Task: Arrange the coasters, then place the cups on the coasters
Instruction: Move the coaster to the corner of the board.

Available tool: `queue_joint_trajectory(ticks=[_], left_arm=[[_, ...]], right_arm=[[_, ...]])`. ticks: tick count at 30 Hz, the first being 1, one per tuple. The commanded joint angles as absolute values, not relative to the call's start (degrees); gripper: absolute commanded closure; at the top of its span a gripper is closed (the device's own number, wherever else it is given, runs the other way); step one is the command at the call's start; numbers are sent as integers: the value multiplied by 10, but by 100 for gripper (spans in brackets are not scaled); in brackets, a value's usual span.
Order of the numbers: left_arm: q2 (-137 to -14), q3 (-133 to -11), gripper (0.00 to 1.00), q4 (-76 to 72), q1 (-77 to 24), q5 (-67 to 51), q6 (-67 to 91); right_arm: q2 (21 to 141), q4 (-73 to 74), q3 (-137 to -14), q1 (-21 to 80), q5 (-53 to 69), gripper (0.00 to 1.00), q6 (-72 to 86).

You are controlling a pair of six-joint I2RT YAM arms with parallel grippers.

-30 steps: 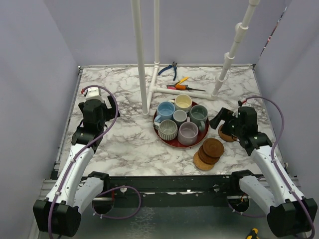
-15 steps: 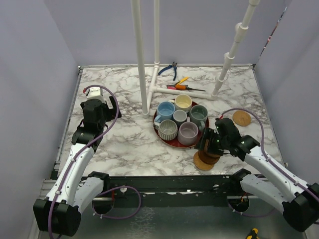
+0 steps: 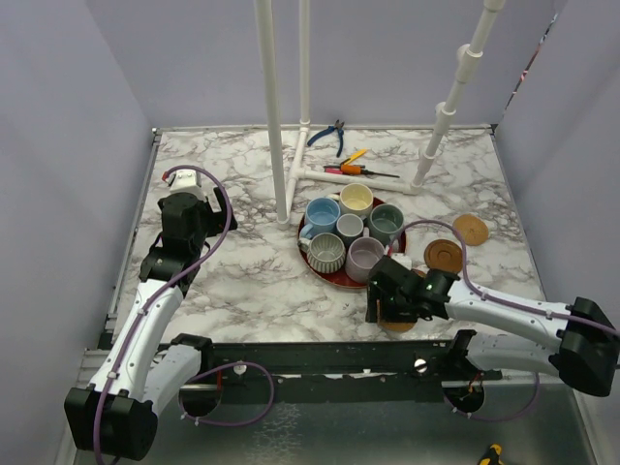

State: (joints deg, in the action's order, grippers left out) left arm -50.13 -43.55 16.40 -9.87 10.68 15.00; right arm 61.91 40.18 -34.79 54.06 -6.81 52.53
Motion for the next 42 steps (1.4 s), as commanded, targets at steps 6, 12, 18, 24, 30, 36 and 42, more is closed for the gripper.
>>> queue_joint_trajectory(ticks=[6, 12, 18, 24, 30, 36, 42], left_arm=[[-497, -430, 1, 163, -97, 88, 150], [-494, -428, 1, 162, -97, 83, 145], [-503, -428, 1, 160, -97, 73, 143], [-501, -426, 1, 160, -97, 70, 143], [-504, -425, 1, 160, -97, 66, 144], [-507, -425, 1, 160, -97, 62, 144], [-511, -425, 1, 159, -97, 62, 145]], right_arm=[[666, 393, -367, 582, -165, 32, 533], [709, 345, -358, 586, -149, 38, 489], [728, 304, -358, 593, -121, 41, 466], [745, 249, -359, 618, -56, 41, 443], [779, 195, -369, 632, -16, 42, 428], [810, 176, -411, 636, -3, 44, 401], [782, 284, -509, 636, -44, 41, 353]])
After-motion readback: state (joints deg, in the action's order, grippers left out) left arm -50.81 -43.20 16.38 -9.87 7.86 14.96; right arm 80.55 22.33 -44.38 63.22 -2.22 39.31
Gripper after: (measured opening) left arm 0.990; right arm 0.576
